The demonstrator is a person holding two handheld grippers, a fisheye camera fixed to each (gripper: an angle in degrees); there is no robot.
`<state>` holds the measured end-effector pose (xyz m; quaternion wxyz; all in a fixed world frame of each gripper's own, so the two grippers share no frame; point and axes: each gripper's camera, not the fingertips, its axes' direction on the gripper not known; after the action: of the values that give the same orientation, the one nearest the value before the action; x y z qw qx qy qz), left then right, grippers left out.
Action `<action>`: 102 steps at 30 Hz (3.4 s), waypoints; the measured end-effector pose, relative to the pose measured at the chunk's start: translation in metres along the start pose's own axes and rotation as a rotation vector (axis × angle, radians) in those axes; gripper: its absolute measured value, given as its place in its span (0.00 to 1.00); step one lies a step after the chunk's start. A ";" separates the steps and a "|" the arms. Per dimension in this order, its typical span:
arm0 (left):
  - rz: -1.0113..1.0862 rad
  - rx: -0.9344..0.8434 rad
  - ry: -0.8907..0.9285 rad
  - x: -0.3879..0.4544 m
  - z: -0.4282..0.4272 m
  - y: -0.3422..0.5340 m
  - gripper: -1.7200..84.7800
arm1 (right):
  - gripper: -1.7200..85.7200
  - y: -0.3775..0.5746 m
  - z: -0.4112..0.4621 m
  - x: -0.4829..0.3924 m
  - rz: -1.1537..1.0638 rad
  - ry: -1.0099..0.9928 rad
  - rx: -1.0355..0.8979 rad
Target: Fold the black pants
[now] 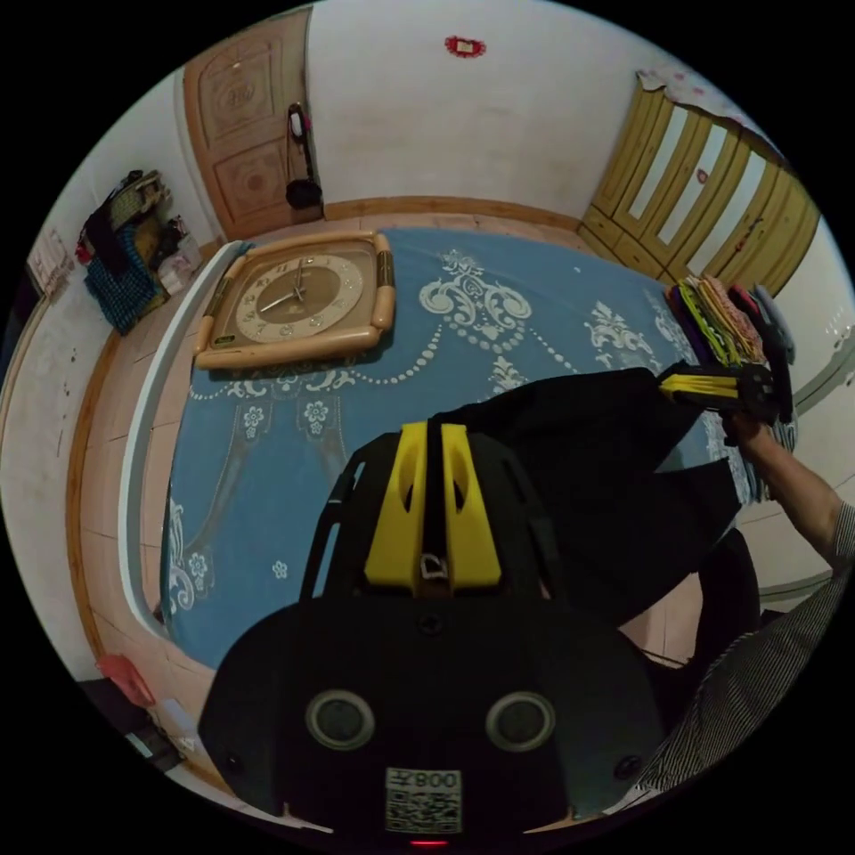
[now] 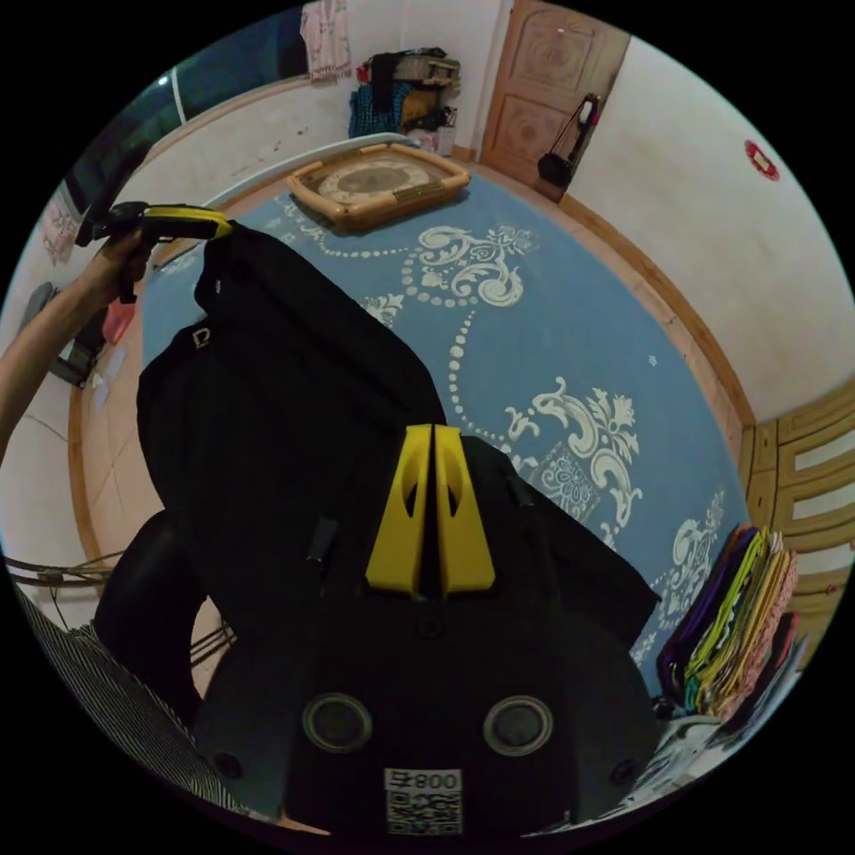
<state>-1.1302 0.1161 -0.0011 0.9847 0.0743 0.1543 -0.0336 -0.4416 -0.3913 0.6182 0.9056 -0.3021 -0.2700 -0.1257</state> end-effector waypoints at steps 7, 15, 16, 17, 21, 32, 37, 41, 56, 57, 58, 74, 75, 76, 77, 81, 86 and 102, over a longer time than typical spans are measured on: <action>-0.035 -0.016 0.049 0.007 -0.020 0.097 0.04 | 0.02 0.072 -0.037 -0.089 -0.039 0.030 0.035; -0.063 -0.092 0.040 0.016 -0.010 0.182 0.04 | 0.02 0.147 -0.045 -0.179 -0.104 0.031 -0.023; -0.069 -0.086 0.043 0.016 -0.010 0.192 0.04 | 0.02 0.156 -0.046 -0.190 -0.104 0.027 -0.027; -0.072 -0.081 0.041 0.017 -0.011 0.202 0.04 | 0.02 0.160 -0.047 -0.195 -0.108 0.025 -0.028; -0.052 -0.119 0.021 0.021 -0.003 0.227 0.04 | 0.02 0.189 -0.048 -0.227 -0.166 0.048 -0.061; -0.127 -0.209 0.033 0.026 0.046 0.296 0.04 | 0.02 0.254 -0.037 -0.272 -0.224 0.010 -0.139; -0.168 -0.225 0.049 0.034 0.068 0.318 0.04 | 0.02 0.286 -0.025 -0.267 -0.192 -0.045 -0.207; -0.189 -0.207 0.053 0.044 0.079 0.332 0.04 | 0.02 0.304 -0.030 -0.253 -0.146 -0.088 -0.200; -0.296 -0.155 0.069 0.094 0.130 0.373 0.03 | 0.02 0.379 -0.055 -0.168 -0.085 -0.238 -0.199; -0.300 -0.150 0.064 0.096 0.132 0.374 0.03 | 0.02 0.384 -0.061 -0.158 -0.082 -0.243 -0.188; -0.321 -0.126 0.062 0.102 0.133 0.377 0.03 | 0.02 0.390 -0.064 -0.148 -0.080 -0.251 -0.189; 0.101 -0.152 0.469 0.339 0.258 0.319 0.02 | 0.02 0.495 -0.131 0.054 0.244 -0.388 -0.089; 0.113 -0.156 0.478 0.348 0.263 0.316 0.02 | 0.02 0.503 -0.133 0.074 0.278 -0.376 -0.097; 0.139 -0.166 0.494 0.364 0.273 0.310 0.02 | 0.02 0.511 -0.132 0.093 0.306 -0.366 -0.118; 0.156 -0.179 0.507 0.381 0.283 0.304 0.02 | 0.02 0.515 -0.131 0.101 0.318 -0.360 -0.134; 0.188 -0.215 0.530 0.426 0.313 0.286 0.03 | 0.02 0.547 -0.140 0.156 0.394 -0.442 -0.128; 0.220 -0.257 0.530 0.487 0.359 0.258 0.05 | 0.02 0.580 -0.178 0.219 0.428 -0.440 -0.067; 0.327 -0.306 0.429 0.620 0.437 0.219 0.04 | 0.11 0.640 -0.247 0.509 0.755 -0.148 -0.101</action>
<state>-0.3913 0.2373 0.2486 0.9217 -0.0454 0.3479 0.1652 0.3293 -0.0732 0.4329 0.8502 -0.4324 -0.1980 0.2255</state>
